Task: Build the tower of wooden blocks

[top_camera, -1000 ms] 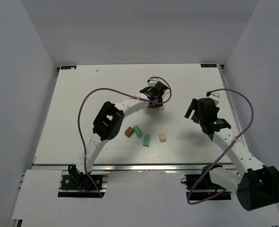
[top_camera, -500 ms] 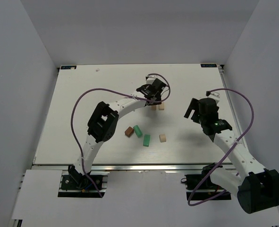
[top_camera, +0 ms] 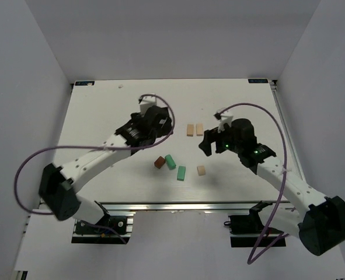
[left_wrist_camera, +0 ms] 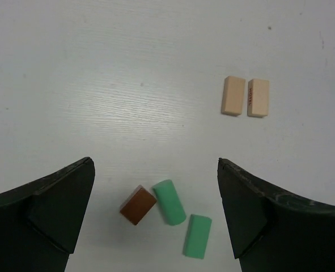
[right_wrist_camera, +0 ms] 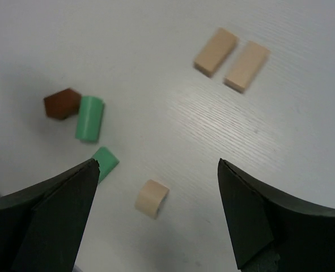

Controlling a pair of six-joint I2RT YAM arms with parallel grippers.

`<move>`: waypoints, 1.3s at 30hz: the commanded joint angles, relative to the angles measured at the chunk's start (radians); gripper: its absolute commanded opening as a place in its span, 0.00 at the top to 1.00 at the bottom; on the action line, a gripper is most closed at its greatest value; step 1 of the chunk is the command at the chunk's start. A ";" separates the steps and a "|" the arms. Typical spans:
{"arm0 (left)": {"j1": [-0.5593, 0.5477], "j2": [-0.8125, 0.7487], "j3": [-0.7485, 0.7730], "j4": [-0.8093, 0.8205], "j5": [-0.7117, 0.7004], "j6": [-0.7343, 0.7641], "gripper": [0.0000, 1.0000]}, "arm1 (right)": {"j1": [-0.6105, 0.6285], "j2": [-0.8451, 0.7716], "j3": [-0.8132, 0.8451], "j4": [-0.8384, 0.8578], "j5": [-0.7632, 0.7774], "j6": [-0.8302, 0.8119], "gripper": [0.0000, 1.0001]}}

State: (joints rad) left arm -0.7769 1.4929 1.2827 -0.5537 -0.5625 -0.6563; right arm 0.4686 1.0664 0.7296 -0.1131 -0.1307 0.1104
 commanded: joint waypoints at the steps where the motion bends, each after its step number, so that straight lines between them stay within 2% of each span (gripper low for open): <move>1: 0.002 -0.199 -0.171 -0.009 -0.065 -0.066 0.02 | 0.060 0.120 0.134 0.066 -0.223 -0.271 0.11; 4: 0.019 -0.339 -0.268 -0.005 -0.051 -0.109 0.02 | 0.084 0.252 0.260 0.044 -0.297 -0.359 0.10; 7: 0.025 -0.407 -0.308 -0.032 -0.073 -0.170 0.02 | 0.120 0.367 0.368 0.006 -0.348 -0.481 0.11; 12: 0.056 -0.407 -0.355 -0.067 -0.091 -0.218 0.02 | 0.205 0.510 0.525 -0.138 -0.304 -0.739 0.11; 14: 0.070 -0.402 -0.368 -0.064 -0.088 -0.221 0.02 | 0.212 0.555 0.565 -0.181 -0.296 -0.790 0.11; 23: 0.235 -0.439 -0.476 -0.012 0.019 -0.215 0.02 | 0.225 0.563 0.541 -0.252 -0.346 -1.087 0.11; 27: 0.249 -0.428 -0.491 0.000 0.019 -0.215 0.02 | 0.229 0.558 0.553 -0.358 -0.408 -1.248 0.11; 28: 0.249 -0.418 -0.499 0.001 0.022 -0.213 0.02 | 0.234 0.555 0.553 -0.409 -0.408 -1.320 0.11; 32: 0.251 -0.411 -0.502 -0.008 0.023 -0.223 0.02 | 0.264 0.535 0.528 -0.451 -0.350 -1.434 0.11; 39: 0.251 -0.451 -0.542 -0.018 0.013 -0.206 0.02 | 0.312 0.544 0.468 -0.471 -0.308 -1.537 0.11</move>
State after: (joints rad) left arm -0.5320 1.0779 0.7616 -0.5724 -0.5419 -0.8654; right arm 0.7620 1.6108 1.2057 -0.5446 -0.4580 -1.3289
